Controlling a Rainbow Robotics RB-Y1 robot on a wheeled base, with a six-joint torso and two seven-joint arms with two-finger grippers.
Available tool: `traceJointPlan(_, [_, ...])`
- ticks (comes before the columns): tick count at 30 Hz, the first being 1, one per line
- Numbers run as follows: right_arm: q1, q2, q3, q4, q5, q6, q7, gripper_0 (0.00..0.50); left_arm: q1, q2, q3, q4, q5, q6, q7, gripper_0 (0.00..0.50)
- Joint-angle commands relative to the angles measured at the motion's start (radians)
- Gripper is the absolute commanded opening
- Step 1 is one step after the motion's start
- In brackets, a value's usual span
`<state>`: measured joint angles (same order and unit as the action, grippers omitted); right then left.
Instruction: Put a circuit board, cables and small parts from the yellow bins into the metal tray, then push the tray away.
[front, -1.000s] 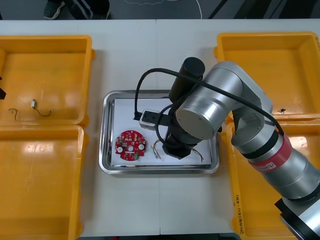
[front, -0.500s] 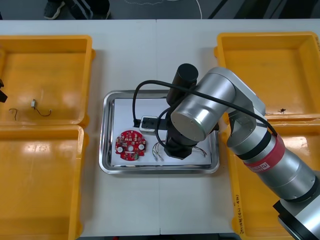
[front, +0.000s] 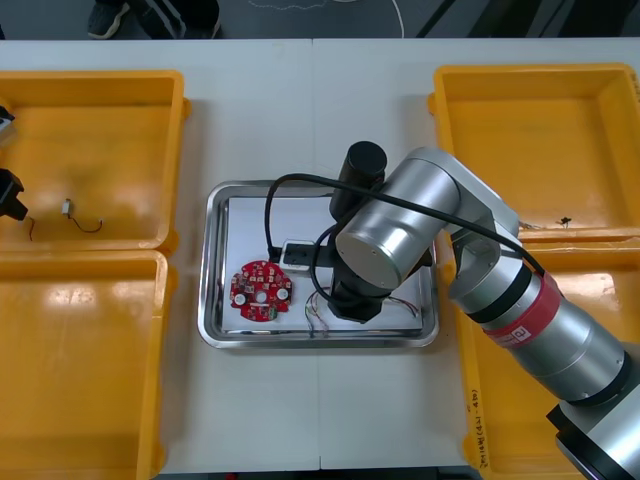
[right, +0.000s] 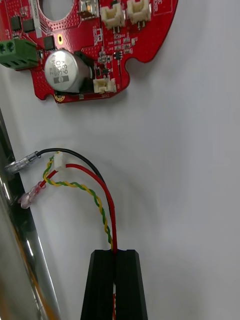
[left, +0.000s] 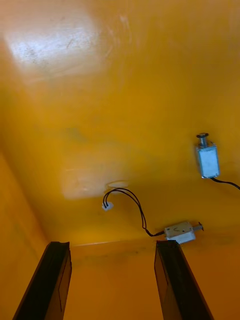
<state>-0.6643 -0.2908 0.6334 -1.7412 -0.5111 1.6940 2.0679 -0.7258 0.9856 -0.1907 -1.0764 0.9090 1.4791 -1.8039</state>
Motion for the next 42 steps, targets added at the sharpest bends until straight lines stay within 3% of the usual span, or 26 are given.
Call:
traceJointPlan(1, [-0.04, 0.018, 0.026, -0.003, 0.011, -0.011, 0.029, 0.0, -0.047, -0.002, 0.002, 0.024, 0.002, -0.026, 0.087, 0.488])
traceJointPlan(12, [-0.04, 0.018, 0.034, 0.008, 0.006, -0.03, 0.035, 0.0, -0.047, -0.038, 0.002, 0.043, -0.016, -0.034, 0.109, 0.486])
traceJointPlan(13, [-0.04, 0.018, 0.034, 0.008, 0.006, -0.03, 0.037, 0.028, -0.047, -0.044, 0.004, 0.046, -0.019, -0.037, 0.112, 0.486])
traceJointPlan(17, [-0.04, 0.015, 0.032, 0.006, 0.011, -0.036, 0.04, 0.295, -0.047, -0.059, 0.002, 0.056, -0.032, -0.056, 0.126, 0.486])
traceJointPlan(20, [-0.04, 0.012, 0.032, 0.008, 0.009, -0.04, 0.037, 0.405, -0.052, -0.068, 0.002, 0.073, -0.038, -0.066, 0.133, 0.484])
traceJointPlan(23, [-0.041, 0.009, 0.032, 0.006, 0.008, -0.04, 0.04, 0.449, -0.063, -0.076, 0.004, 0.098, -0.045, -0.074, 0.135, 0.481])
traceJointPlan(42, [-0.139, 0.005, -0.158, -0.004, -0.089, 0.158, 0.026, 0.46, -0.063, -0.11, 0.004, 0.144, -0.073, -0.089, 0.156, 0.477])
